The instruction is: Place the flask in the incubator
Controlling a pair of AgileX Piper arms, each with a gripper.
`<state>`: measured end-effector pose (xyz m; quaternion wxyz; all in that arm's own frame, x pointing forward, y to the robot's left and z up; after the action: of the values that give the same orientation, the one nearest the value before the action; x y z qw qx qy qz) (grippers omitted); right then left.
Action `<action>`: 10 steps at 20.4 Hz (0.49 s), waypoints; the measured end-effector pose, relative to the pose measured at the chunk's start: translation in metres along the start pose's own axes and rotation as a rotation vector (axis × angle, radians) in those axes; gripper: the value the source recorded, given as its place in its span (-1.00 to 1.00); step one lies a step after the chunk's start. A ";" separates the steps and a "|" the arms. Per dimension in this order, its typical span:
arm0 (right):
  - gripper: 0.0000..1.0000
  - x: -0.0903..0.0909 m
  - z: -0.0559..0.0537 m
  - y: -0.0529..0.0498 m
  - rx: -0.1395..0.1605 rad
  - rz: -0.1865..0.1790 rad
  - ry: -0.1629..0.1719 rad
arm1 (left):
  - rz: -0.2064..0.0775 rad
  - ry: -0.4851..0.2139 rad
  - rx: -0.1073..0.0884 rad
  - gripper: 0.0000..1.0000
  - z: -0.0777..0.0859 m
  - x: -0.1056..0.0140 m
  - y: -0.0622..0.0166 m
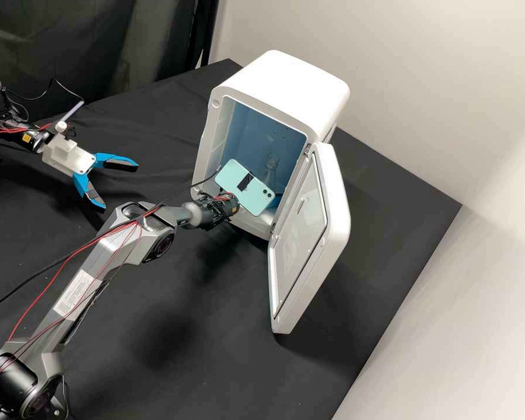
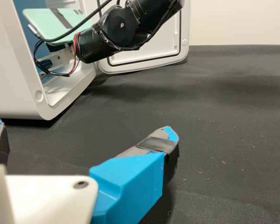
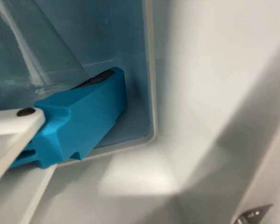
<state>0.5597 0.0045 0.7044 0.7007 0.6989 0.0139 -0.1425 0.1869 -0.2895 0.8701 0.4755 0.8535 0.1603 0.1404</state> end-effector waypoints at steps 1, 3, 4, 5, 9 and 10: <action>1.00 0.000 0.000 0.000 0.000 0.000 0.000 | 0.000 0.000 0.000 1.00 0.000 0.000 0.0000; 1.00 0.000 0.000 0.000 0.000 0.000 0.000 | 0.000 0.000 0.000 1.00 0.000 0.000 0.0000; 1.00 0.000 0.000 0.000 0.000 0.000 0.000 | 0.000 0.000 0.000 1.00 0.000 0.000 0.0000; 1.00 0.000 0.000 0.000 0.000 0.000 0.000 | 0.000 0.000 0.000 1.00 0.000 0.000 0.0000; 1.00 0.000 -0.001 0.000 -0.019 -0.004 0.007 | 0.000 0.000 0.000 1.00 0.000 0.000 0.0000; 1.00 0.000 -0.001 0.000 -0.031 -0.011 0.016 | 0.000 0.000 0.000 1.00 0.000 0.000 0.0000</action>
<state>0.5598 0.0053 0.7040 0.7104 0.6891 0.0255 -0.1407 0.1869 -0.2895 0.8701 0.4755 0.8535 0.1603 0.1404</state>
